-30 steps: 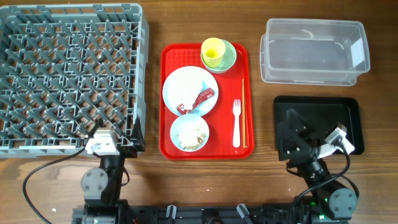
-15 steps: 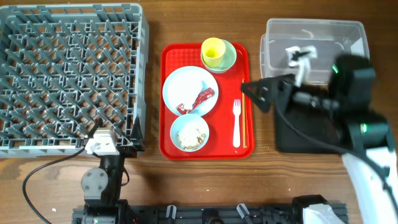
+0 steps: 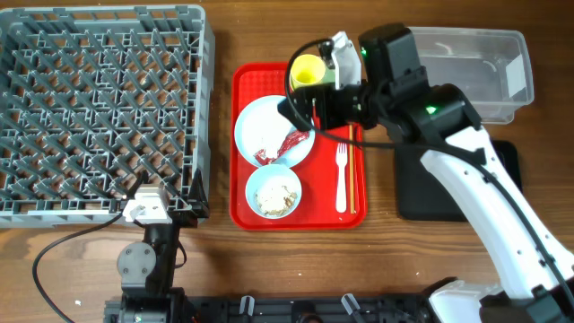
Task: Sort waste into correct bins and load items into the dishwasher rack
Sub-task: 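Reach the right gripper to the white plate and grasp the tissue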
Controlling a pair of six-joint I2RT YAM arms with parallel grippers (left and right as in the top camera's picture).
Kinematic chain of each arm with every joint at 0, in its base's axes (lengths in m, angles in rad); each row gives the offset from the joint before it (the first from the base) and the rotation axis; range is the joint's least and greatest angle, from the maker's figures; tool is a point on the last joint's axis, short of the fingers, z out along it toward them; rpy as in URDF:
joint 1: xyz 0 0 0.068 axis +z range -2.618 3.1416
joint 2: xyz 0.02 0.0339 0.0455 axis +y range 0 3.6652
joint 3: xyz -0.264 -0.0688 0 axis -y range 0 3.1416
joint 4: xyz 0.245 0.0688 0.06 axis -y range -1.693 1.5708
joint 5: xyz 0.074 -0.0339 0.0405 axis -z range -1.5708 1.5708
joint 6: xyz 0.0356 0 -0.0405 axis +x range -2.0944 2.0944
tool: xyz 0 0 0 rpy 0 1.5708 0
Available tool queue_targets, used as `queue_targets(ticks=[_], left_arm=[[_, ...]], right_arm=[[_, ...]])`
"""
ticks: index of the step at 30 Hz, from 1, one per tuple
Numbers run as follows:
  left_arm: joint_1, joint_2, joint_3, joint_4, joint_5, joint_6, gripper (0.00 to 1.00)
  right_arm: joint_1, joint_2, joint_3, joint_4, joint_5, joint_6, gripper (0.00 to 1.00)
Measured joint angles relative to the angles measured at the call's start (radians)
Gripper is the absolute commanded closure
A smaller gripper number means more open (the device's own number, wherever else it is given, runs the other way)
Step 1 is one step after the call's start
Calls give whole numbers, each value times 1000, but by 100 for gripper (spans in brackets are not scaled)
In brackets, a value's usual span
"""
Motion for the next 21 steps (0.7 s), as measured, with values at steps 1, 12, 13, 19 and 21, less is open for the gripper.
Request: queue_targets(ticks=[1,12,13,19,21], left_arm=[[0,0,0,0,0,0,0],[0,0,0,0,0,0,0],[0,0,0,0,0,0,0],[0,0,0,0,0,0,0],[0,0,0,0,0,0,0]], right_arm=[[5,17,0,17,2,24,5],[171,375,7,84,328,172,43],[170,398,7,101,343,181,43],[169,502,7,166,431,236,43],[170,523,7,185,454,240,48]])
